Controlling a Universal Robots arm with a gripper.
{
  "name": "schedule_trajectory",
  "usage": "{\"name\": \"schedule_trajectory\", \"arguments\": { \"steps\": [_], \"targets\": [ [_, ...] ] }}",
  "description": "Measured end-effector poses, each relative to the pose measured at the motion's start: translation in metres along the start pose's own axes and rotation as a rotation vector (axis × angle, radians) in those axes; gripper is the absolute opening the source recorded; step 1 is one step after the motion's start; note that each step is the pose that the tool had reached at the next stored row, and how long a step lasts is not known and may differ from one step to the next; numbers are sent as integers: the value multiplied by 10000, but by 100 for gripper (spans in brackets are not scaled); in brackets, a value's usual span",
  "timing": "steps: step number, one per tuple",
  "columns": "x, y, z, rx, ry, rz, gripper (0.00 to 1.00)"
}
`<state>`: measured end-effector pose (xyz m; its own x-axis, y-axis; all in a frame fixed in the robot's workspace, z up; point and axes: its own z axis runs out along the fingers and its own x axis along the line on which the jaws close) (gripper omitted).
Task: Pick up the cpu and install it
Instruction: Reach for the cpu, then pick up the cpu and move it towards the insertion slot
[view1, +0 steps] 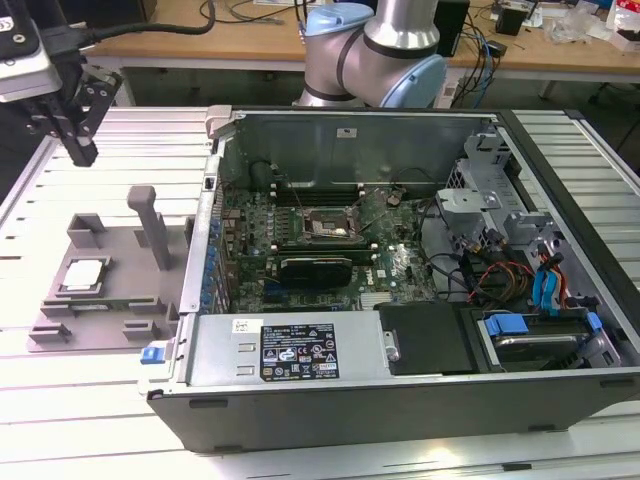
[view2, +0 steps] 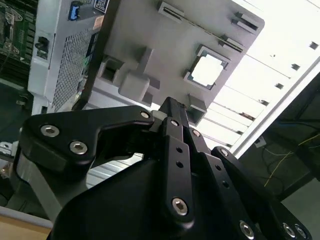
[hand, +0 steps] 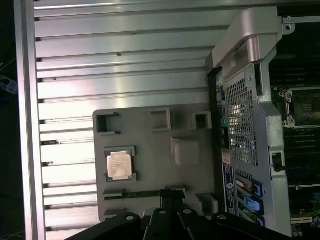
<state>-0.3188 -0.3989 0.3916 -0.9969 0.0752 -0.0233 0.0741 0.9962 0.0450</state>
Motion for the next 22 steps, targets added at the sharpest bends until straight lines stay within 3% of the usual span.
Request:
{"name": "schedule_trajectory", "arguments": {
  "steps": [3,10,16,20,21,22],
  "targets": [
    [210,-15,-4,0,-1,0,11],
    [418,-31,-8,0,0,1,11],
    [432,-32,-9,0,0,1,11],
    [434,-32,-9,0,0,1,36],
    [434,-32,-9,0,0,1,48],
    [435,-32,-9,0,0,1,54]
  ]
}}
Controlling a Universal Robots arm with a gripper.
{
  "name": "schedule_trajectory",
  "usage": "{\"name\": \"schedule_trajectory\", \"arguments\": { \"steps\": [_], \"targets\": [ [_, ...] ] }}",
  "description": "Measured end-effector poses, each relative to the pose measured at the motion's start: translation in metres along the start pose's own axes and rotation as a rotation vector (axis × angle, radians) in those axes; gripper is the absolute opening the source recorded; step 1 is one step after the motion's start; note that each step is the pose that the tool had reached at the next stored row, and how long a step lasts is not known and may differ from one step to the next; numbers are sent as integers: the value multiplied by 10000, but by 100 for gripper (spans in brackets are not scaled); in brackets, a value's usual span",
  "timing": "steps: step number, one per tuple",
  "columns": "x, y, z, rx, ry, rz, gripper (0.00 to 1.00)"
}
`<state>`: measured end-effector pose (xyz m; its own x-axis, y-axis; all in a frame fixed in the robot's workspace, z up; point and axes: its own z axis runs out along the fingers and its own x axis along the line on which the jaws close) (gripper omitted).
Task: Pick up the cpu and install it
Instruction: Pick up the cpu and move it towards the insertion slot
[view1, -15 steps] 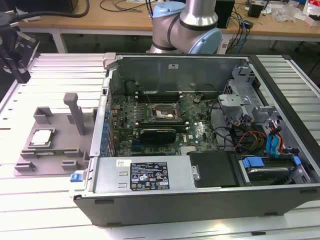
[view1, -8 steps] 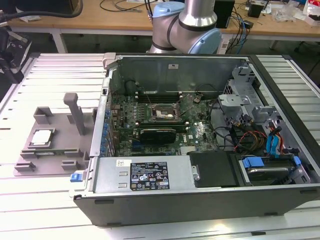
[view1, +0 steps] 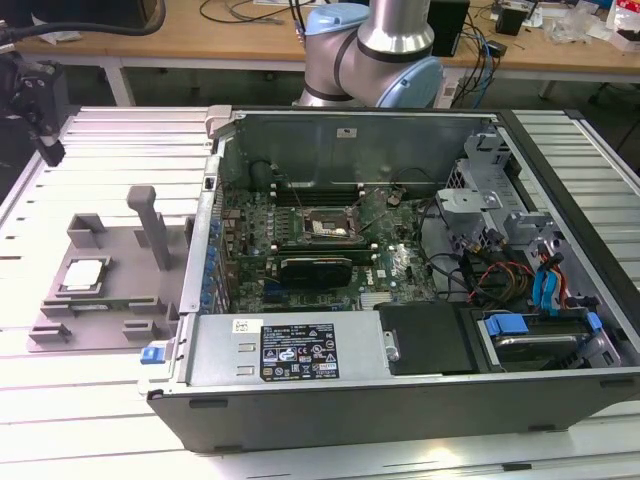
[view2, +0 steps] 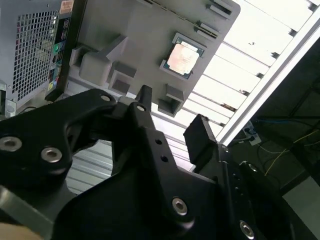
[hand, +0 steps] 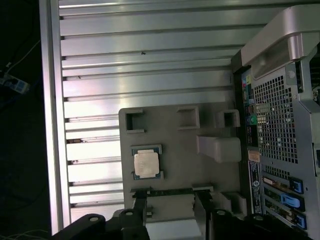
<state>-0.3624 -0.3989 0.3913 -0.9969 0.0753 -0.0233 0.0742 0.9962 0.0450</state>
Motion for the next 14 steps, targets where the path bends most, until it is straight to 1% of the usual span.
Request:
{"name": "schedule_trajectory", "arguments": {
  "steps": [2,5,14],
  "targets": [
    [1,0,0,-1,0,0,66],
    [1,0,6,1,0,0,66],
    [3,-4,87,0,0,0,66]
  ]
}}
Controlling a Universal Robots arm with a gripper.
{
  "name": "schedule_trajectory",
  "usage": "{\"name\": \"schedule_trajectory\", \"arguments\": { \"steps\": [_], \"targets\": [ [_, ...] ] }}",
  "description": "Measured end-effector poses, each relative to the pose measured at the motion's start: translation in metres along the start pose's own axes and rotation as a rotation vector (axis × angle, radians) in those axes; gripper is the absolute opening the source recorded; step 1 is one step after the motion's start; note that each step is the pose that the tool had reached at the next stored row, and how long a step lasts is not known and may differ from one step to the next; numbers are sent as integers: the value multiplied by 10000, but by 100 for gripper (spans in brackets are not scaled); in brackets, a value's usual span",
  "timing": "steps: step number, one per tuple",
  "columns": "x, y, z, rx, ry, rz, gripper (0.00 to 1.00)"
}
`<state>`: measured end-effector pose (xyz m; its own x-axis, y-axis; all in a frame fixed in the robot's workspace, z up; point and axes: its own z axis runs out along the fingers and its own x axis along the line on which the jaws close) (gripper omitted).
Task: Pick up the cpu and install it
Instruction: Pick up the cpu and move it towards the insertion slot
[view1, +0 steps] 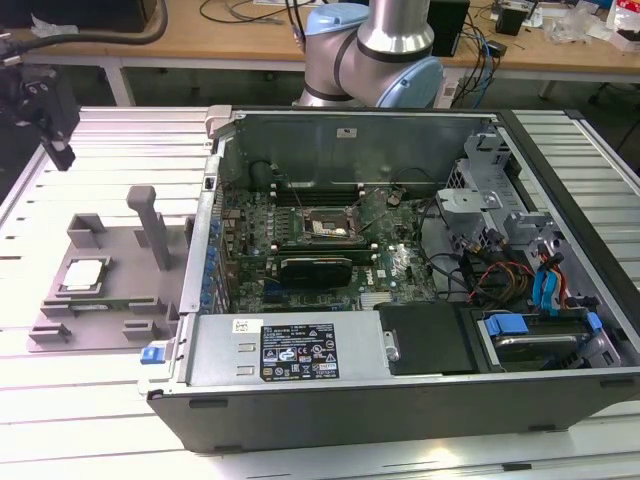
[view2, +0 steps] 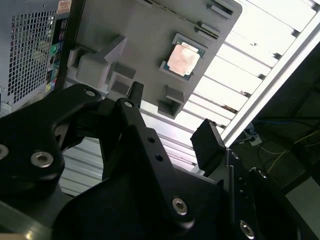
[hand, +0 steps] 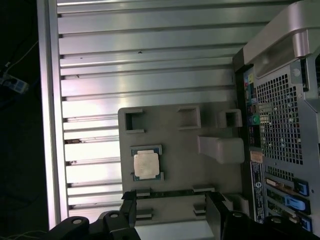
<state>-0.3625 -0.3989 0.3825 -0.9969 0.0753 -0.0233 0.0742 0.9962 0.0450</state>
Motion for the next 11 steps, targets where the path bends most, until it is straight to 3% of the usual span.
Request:
{"name": "schedule_trajectory", "arguments": {
  "steps": [11],
  "targets": [
    [2,-4,72,0,0,0,66]
  ]
}}
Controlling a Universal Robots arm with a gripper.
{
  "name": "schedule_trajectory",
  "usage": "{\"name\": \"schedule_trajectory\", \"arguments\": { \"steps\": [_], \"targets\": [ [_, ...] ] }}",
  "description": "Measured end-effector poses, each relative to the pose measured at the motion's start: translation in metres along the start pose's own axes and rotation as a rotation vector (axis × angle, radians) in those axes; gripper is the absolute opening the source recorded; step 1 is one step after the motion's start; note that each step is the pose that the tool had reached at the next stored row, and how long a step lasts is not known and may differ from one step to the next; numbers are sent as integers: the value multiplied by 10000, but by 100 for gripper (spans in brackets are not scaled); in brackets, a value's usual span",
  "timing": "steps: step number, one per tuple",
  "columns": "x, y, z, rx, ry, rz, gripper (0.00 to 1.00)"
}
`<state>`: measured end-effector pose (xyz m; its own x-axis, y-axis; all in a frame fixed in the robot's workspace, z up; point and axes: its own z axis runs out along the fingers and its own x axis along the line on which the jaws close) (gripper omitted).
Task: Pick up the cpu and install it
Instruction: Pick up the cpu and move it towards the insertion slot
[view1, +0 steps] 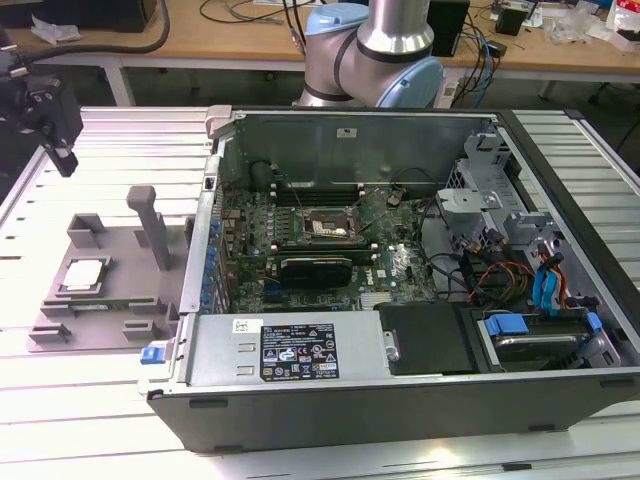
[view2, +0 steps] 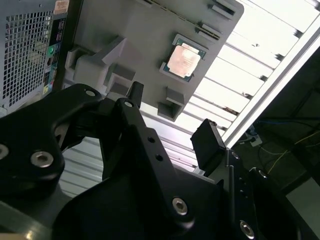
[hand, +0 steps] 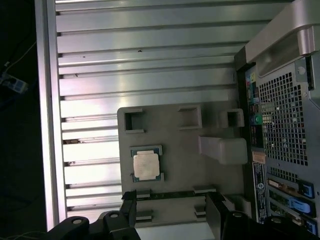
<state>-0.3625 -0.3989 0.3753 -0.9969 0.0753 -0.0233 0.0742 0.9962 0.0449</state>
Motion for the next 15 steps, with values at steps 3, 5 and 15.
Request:
{"name": "schedule_trajectory", "arguments": {
  "steps": [3,5,15],
  "targets": [
    [1,-1,9,1,0,0,66],
    [2,-1,11,-1,-1,-1,66],
    [4,-3,55,4,0,0,66]
  ]
}}
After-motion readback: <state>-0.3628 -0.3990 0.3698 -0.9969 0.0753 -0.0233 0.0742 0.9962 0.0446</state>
